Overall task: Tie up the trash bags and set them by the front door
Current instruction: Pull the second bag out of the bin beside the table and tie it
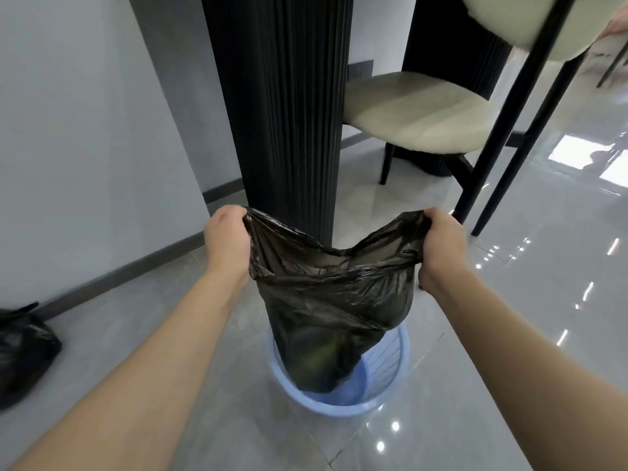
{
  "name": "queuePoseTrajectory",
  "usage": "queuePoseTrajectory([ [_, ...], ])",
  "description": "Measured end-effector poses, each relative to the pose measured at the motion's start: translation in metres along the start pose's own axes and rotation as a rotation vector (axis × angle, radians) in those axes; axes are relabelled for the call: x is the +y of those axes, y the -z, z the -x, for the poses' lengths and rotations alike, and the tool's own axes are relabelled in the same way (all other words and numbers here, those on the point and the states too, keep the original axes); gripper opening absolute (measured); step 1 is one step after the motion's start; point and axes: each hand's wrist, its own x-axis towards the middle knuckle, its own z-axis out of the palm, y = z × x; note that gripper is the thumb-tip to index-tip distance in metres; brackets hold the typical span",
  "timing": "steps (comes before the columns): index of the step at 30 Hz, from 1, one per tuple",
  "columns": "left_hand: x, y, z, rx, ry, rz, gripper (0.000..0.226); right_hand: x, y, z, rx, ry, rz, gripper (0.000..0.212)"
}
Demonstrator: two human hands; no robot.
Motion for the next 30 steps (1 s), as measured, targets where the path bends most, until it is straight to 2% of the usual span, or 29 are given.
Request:
queuePoseTrajectory([
  [4, 0.031, 0.007, -0.009, -0.001, 0.111, 0.248, 0.017, -0.037, -0.031, 0.012, -0.082, 0.024, -0.221, 0.012],
  [6, 0.051, 0.017, -0.018, 0.018, 0.113, 0.355, 0.013, -0.054, -0.047, 0.018, -0.120, 0.053, -0.266, 0.011],
  [8, 0.075, 0.033, -0.029, 0.071, 0.100, 0.437, 0.010, -0.067, -0.066, 0.023, -0.146, 0.085, -0.257, 0.005],
  [12, 0.114, 0.073, -0.043, 0.200, 0.017, 0.544, 0.018, -0.071, -0.113, 0.035, -0.313, 0.049, -0.211, 0.011],
  [15, 0.132, 0.104, -0.043, 0.248, 0.012, 0.591, 0.017, -0.067, -0.151, 0.048, -0.339, 0.028, -0.176, 0.010],
  [26, 0.162, 0.196, -0.050, 0.287, 0.046, 0.604, 0.022, -0.079, -0.254, 0.114, -0.495, 0.059, -0.161, 0.026],
  [30, 0.168, 0.220, -0.052, 0.353, -0.008, 0.465, 0.022, -0.065, -0.279, 0.124, -0.533, 0.069, 0.065, 0.018],
])
